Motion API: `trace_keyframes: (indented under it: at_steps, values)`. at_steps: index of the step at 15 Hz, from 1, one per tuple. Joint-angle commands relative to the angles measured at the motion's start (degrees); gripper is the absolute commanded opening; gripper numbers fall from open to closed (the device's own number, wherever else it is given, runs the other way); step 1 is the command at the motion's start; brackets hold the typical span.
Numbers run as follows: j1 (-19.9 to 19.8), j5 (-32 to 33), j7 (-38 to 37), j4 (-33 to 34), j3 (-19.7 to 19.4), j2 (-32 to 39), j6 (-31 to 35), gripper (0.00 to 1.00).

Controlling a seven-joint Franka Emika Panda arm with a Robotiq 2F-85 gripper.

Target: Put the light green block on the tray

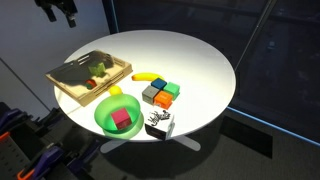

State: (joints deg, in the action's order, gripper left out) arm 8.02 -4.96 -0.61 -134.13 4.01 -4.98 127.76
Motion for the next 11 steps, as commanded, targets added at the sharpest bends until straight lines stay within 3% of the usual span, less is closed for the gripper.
trace_keyframes:
  at_steps: [1,11]
  values:
    - [-0.8,-0.1,0.6,-1.0,0.5,-2.6,-3.8,1.00]
    - [-0.7,-0.1,0.1,-0.1,0.7,-1.0,-3.7,1.00]
